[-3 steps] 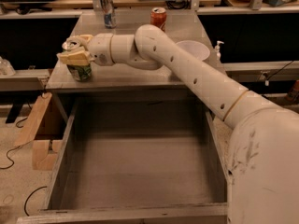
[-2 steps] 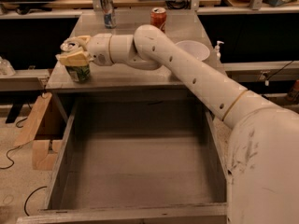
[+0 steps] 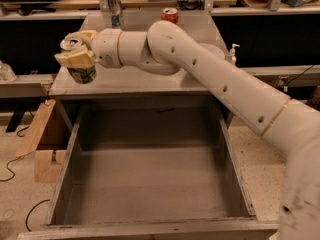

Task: Place green can into top drawer

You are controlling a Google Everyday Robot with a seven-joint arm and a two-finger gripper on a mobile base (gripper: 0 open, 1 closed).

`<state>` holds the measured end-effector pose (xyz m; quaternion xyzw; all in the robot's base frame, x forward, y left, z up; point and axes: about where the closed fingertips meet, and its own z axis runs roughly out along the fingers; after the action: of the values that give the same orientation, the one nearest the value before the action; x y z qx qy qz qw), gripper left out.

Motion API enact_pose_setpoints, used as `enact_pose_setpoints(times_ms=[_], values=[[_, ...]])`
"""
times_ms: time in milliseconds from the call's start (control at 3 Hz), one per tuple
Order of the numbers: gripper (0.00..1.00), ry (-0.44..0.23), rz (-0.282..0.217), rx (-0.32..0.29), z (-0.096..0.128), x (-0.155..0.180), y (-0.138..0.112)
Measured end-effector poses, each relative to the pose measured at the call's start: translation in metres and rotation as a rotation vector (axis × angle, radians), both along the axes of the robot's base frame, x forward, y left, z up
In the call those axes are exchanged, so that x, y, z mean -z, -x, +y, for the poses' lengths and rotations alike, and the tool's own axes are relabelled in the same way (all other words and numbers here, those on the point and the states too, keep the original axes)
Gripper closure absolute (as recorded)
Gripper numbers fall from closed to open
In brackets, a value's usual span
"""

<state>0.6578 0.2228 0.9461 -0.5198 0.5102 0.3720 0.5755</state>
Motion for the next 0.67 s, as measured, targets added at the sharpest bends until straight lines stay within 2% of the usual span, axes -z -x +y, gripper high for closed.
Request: enact_pose_setpoints(times_ms=[333,667], values=[[1.00,-0.033,-0.056,0.063,-0.014,-0.024,0.052],[1.00,-0.043,-0.055,0.104,-0.019,-0.024,0.111]])
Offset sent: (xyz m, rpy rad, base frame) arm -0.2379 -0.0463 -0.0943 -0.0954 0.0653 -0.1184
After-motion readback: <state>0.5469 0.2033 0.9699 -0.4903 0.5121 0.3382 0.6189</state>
